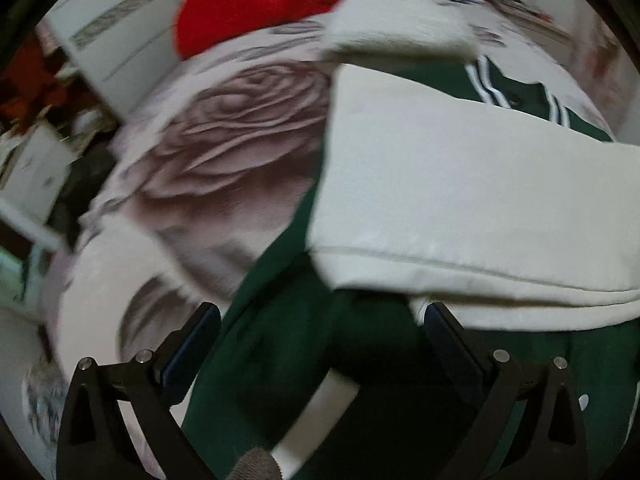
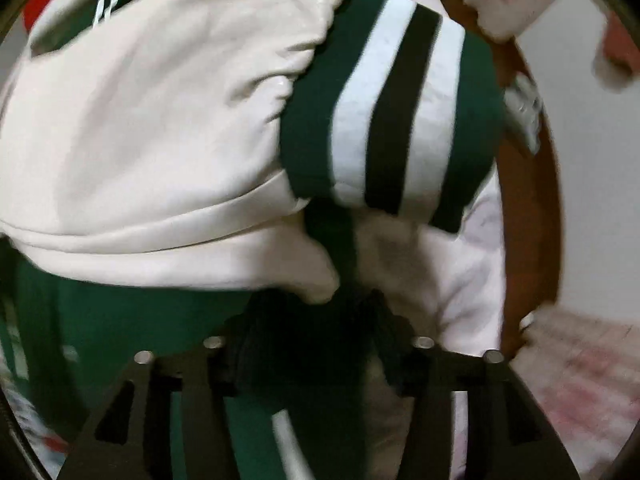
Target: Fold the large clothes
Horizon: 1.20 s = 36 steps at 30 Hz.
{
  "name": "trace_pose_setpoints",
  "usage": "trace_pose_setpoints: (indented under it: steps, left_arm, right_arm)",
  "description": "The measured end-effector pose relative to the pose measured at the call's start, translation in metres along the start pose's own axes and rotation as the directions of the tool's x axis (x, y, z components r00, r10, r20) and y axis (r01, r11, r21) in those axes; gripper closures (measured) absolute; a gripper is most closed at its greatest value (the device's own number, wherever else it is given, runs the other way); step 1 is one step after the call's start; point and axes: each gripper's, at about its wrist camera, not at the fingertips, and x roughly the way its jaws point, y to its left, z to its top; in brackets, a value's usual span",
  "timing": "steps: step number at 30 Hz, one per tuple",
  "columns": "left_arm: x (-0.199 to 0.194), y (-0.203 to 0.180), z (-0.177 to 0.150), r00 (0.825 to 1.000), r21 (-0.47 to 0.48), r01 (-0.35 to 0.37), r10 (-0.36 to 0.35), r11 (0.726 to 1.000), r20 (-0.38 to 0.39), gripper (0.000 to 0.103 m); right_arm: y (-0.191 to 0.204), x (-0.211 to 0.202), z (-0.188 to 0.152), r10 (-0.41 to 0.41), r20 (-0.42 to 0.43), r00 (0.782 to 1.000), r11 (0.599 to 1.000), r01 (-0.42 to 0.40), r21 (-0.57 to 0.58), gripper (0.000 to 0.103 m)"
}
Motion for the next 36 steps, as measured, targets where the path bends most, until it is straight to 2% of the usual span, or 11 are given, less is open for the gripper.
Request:
trace_pose_setpoints:
  steps: [6,10,16,17,21,22,23,25,26,27,36]
  left_arm:
    - [-0.014,0.004,-0.032,0.987,-0.062,-0.155,0.152,0.986,-0.059,0.0]
    - [-0.031,0.002,-0.052,0.968,-0.068,-0.228,0.218,0.971,-0.125,0.0]
    - [-0.077,0.006,-0.115,0.974,-0.211,-0.032,-0.017,0.977,-0.226,0.0]
    - [-0.077,0.001,-0.132,0.962,-0.247,0.022,-0.088,0.969,-0.259,0.0]
    - [-0.058,-0.039,-0.2,0.843,-0.362,0.256,-0.391,0.896,-0.371,0.001]
    - [-0.052,-0.053,-0.216,0.808,-0.372,0.299,-0.44,0.879,-0.392,0.006]
    - [-0.048,-0.059,-0.223,0.799,-0.37,0.304,-0.446,0.878,-0.403,0.028]
    - [-0.052,-0.069,-0.233,0.821,-0.362,0.307,-0.437,0.88,-0.367,0.048]
    - [-0.058,-0.07,-0.233,0.835,-0.356,0.315,-0.436,0.879,-0.336,0.089]
    - [-0.066,-0.07,-0.232,0.844,-0.35,0.322,-0.434,0.88,-0.315,0.095]
    - [-0.118,-0.011,-0.197,0.909,-0.282,0.31,-0.37,0.908,-0.192,0.096]
  right_arm:
    - [-0.093,0.024,-0.01,0.19,-0.031,0.981,0.952,-0.177,0.249,0.081]
    - [-0.105,0.031,0.001,0.266,-0.142,0.953,0.95,-0.235,0.205,0.069]
    - [-0.139,-0.001,-0.028,0.369,-0.201,0.907,0.93,-0.36,0.082,0.055]
    - [-0.143,0.0,-0.035,0.365,-0.212,0.907,0.931,-0.358,0.071,0.055]
    - [-0.155,0.014,-0.068,0.388,-0.275,0.88,0.922,-0.374,0.106,0.055]
    - [-0.159,0.021,-0.075,0.4,-0.293,0.869,0.917,-0.379,0.128,0.055]
    - [-0.153,0.019,-0.079,0.408,-0.3,0.862,0.913,-0.383,0.141,0.055]
    - [-0.158,0.028,-0.086,0.416,-0.308,0.856,0.909,-0.386,0.156,0.055]
    - [-0.152,0.028,-0.085,0.417,-0.309,0.855,0.909,-0.387,0.156,0.055]
    - [-0.148,0.027,-0.084,0.414,-0.308,0.857,0.91,-0.386,0.151,0.055]
    - [-0.118,0.031,-0.099,0.402,-0.327,0.855,0.914,-0.397,0.083,0.055]
